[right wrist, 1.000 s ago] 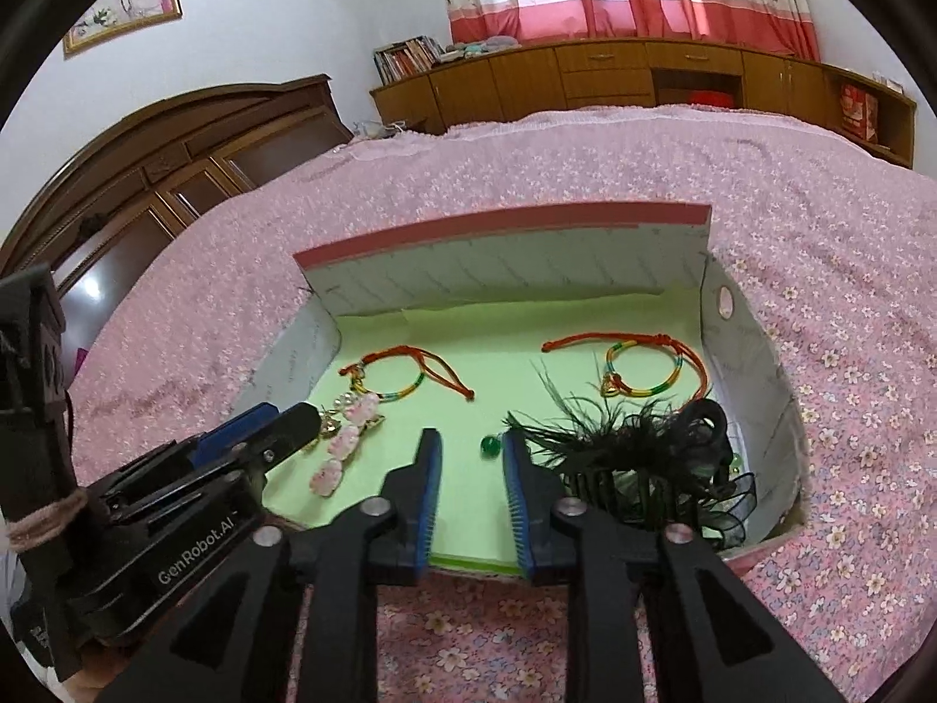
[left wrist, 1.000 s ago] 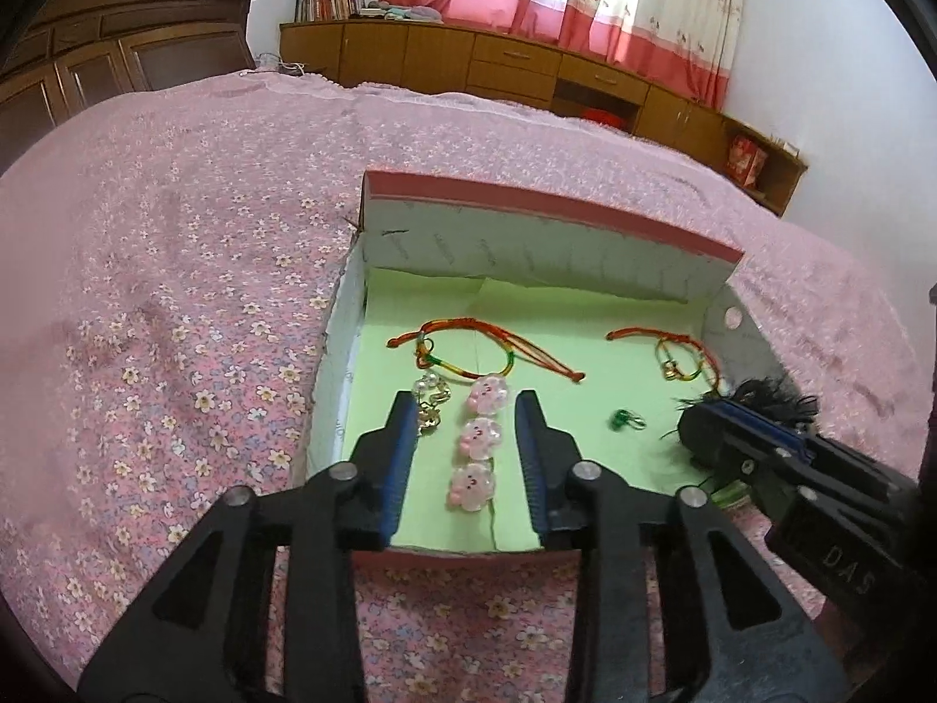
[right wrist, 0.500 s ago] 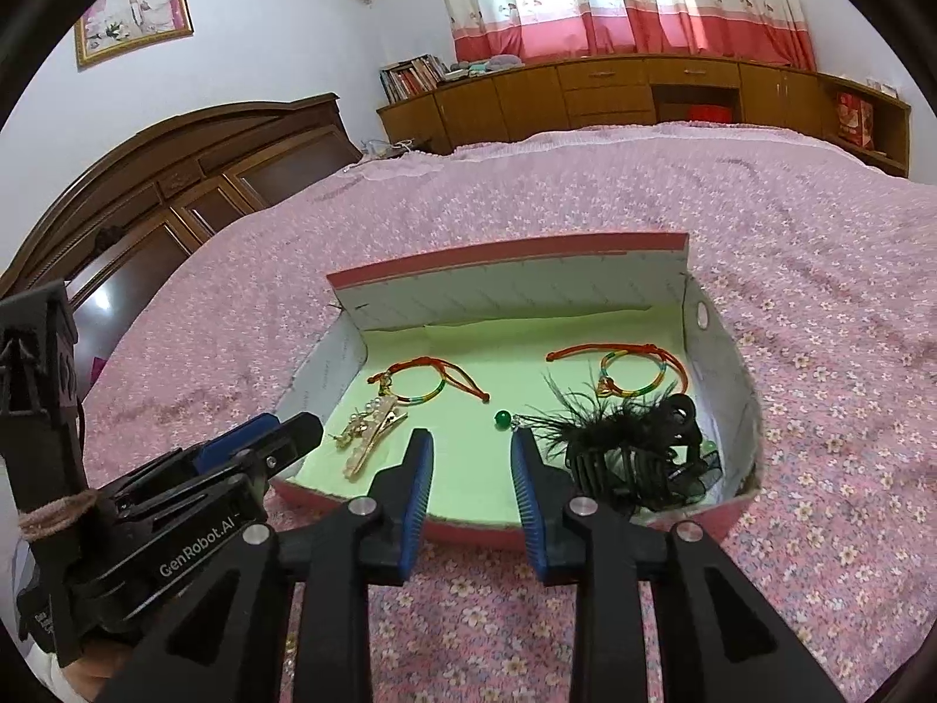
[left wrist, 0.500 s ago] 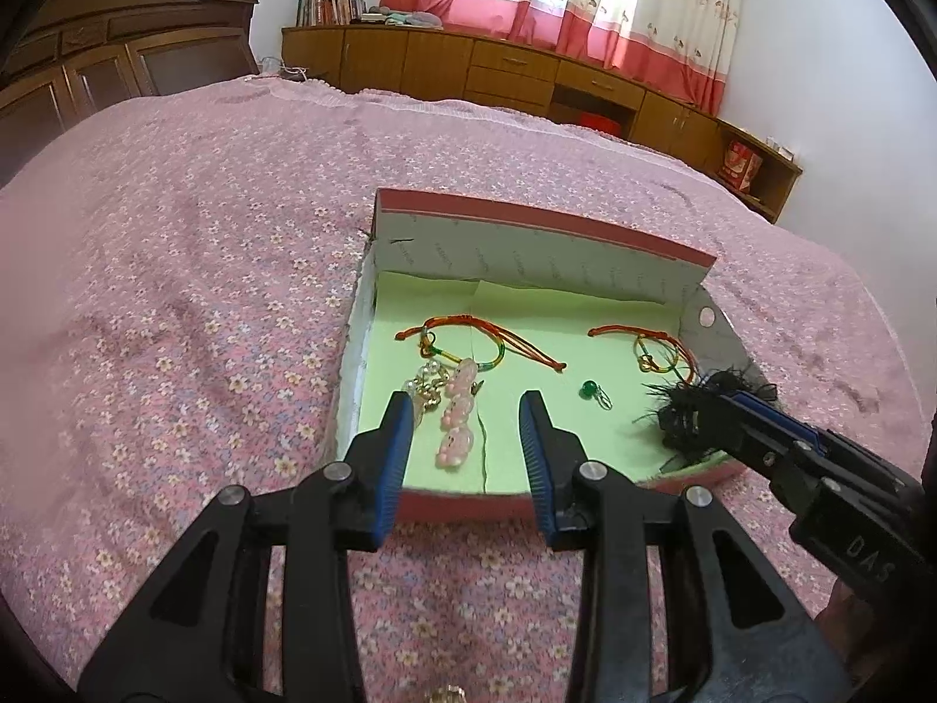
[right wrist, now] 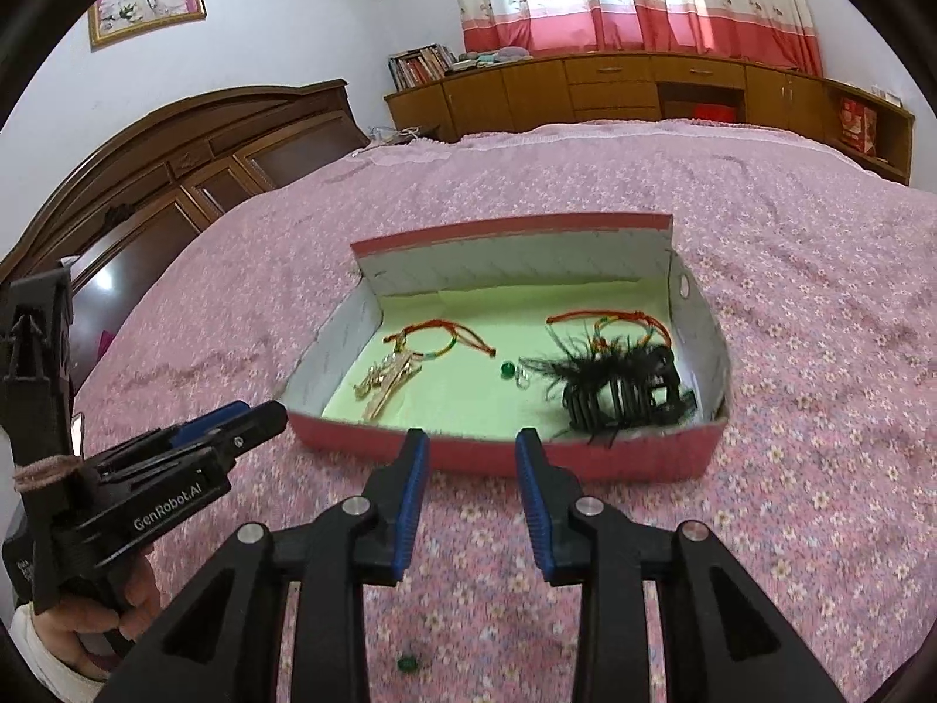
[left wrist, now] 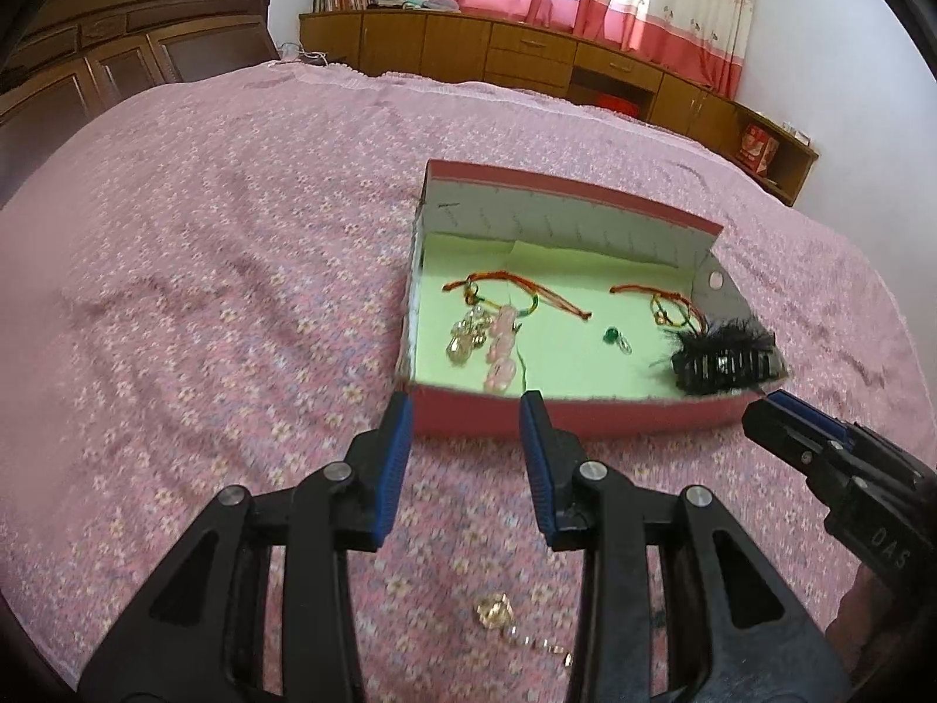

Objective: Organize jewelry
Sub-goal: 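Withdraw both tools toward the gold pearl pendant and the other green earring, then grasp the gold pearl pendant with the left tool while the right tool grasps the green earring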

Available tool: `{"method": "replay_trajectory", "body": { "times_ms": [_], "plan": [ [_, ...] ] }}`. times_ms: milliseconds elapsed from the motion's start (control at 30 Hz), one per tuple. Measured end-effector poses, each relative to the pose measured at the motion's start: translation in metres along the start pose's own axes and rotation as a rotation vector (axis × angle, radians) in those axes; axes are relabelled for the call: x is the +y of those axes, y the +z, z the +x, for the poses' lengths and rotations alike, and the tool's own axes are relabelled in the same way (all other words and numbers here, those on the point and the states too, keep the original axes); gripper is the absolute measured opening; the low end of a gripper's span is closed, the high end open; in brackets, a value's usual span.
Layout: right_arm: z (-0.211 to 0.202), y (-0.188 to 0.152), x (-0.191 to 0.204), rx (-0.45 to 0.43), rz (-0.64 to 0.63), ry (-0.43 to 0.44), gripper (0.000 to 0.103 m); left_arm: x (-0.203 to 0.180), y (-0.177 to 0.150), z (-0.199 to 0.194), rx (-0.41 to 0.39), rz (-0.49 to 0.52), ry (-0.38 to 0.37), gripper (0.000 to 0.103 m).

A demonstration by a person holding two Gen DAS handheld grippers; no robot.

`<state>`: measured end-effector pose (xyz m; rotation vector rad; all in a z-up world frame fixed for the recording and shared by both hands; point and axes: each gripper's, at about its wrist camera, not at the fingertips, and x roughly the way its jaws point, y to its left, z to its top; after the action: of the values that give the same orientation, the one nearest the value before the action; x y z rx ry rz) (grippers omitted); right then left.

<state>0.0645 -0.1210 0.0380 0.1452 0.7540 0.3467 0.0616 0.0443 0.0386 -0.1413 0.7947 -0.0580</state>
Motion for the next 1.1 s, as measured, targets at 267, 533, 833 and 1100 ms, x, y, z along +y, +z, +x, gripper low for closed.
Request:
{"method": "replay_trajectory", "body": {
  "times_ms": [267, 533, 833, 1100],
  "plan": [
    [-0.017, -0.023, 0.002, 0.033, 0.005, 0.0, 0.034, -0.002, -0.02, -0.013, 0.034, -0.006, -0.016, 0.029],
    [-0.028, -0.04, 0.001, 0.047, 0.016, 0.001, 0.034, -0.007, -0.037, -0.024, 0.057, 0.008, -0.032, 0.029],
    [-0.037, -0.054, -0.003, 0.061, 0.037, 0.005, 0.034, -0.012, -0.059, -0.019, 0.119, 0.009, -0.037, 0.029],
    [-0.039, -0.063, -0.012, 0.072, 0.076, 0.009, 0.037, -0.025, -0.074, -0.012, 0.167, 0.017, -0.069, 0.029]
  ]
}}
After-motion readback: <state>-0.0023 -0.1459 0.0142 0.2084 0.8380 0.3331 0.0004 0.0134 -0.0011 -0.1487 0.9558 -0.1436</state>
